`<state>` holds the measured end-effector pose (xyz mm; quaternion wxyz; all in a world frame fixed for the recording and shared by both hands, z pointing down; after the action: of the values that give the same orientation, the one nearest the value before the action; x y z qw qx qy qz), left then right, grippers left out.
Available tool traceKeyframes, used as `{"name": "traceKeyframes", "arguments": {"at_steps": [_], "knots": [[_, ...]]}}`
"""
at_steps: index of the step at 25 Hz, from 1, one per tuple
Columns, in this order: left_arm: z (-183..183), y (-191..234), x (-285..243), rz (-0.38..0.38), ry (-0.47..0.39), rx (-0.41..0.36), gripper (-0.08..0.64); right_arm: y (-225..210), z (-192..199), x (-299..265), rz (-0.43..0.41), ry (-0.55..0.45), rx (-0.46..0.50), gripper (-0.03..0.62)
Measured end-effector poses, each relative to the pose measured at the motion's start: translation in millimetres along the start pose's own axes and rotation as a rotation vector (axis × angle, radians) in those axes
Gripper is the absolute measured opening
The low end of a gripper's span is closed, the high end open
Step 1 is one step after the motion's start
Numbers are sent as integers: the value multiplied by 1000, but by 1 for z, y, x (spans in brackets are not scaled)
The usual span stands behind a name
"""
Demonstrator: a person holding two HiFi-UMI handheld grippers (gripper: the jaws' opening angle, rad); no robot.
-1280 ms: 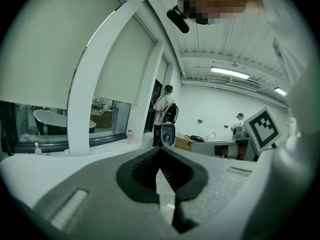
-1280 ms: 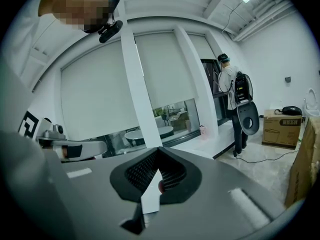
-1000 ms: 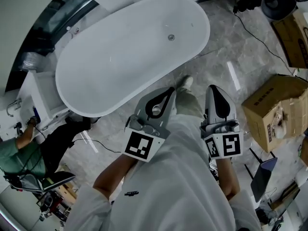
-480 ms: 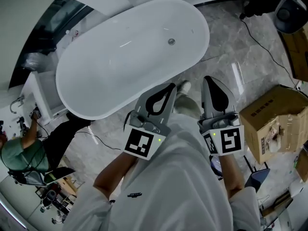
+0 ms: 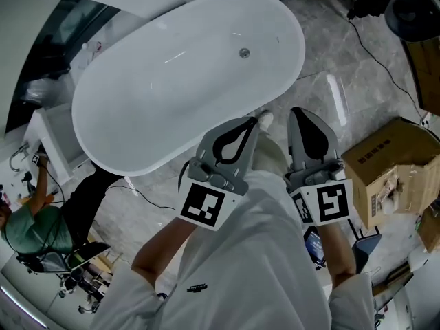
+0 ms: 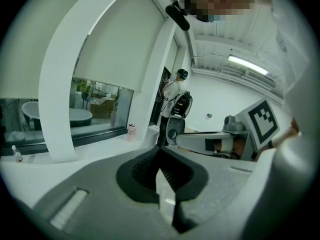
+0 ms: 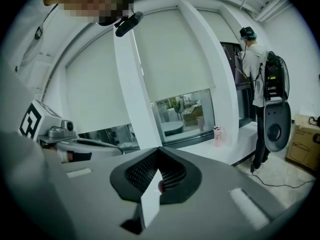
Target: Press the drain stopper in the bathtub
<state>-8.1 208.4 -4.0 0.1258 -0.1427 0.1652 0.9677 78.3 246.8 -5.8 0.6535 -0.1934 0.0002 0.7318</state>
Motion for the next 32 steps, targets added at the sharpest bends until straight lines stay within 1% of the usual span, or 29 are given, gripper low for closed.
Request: {"name": "traceKeyframes", "arguments": {"at_steps": [2,4,6,9,12,16,20,22,24,28,32], "knots": [[1,17,-7,6,-4,27,5,5,0,-18,-14,21,16,5],[-1,33,-14,9,-19,54,5,9,1,-35,-20,50,8,5],[-6,47,-17,11,-30,60,5,11,-1,-47,-26,72,4,5],[-10,68,-22,-14,-54,77,5,10,-6,-66,-43,97,32,5],[-4,96,-26,-58,-47,108,5,11,-2,-92,-61,124,35,5],[3,123,-32,-138,-48,160,5,8,10,-122,-118,169,48,5],[20,136,-41,-182,-26,210,5,-2,28,-145,-174,212,52,5],[26,143,-48,-209,-15,219,5,-9,35,-154,-206,230,51,5],[30,149,-55,-241,-19,223,5,-16,45,-161,-234,251,44,5],[43,161,-68,-310,-21,262,5,-25,66,-183,-311,305,50,5],[66,175,-76,-387,-39,329,5,-29,94,-205,-382,362,65,5]]}}
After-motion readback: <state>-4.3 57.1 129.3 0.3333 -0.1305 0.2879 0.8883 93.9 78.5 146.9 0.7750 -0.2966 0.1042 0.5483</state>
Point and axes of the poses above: the fingertips, and each gripper's own axes: x backward along the fingers, y to its left, z out of its underside, the point moved 3 cm from there along x, backward along the fingers, and after that the axes turned 5 degrees about -y, right-handed, at the moved point
